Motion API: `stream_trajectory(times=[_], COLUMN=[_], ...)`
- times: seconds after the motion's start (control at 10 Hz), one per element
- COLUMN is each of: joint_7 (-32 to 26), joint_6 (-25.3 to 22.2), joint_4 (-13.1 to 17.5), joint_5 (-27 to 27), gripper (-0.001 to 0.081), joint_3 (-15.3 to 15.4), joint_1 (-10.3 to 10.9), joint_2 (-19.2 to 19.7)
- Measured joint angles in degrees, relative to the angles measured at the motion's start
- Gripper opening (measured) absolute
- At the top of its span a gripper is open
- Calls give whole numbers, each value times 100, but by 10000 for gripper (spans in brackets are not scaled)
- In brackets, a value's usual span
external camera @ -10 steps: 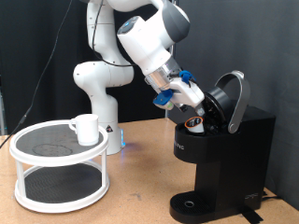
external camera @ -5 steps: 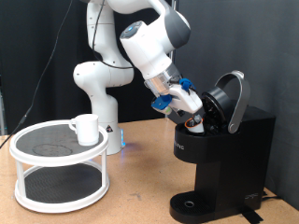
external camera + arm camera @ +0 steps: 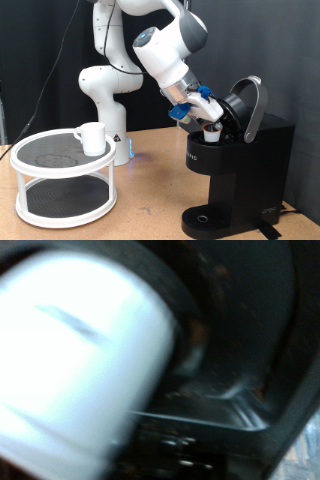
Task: Make a cup of coffee with the keurig machine
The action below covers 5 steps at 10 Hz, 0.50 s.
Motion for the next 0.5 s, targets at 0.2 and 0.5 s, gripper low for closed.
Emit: stream_trajectory(times=[0.2, 0.5], joint_7=[0, 20], joint_6=[-110, -109], joint_4=[-32, -69], joint_5=[43, 122], gripper=[734, 734], joint_3=[61, 106], joint_1=[18, 22], joint_2=[0, -30])
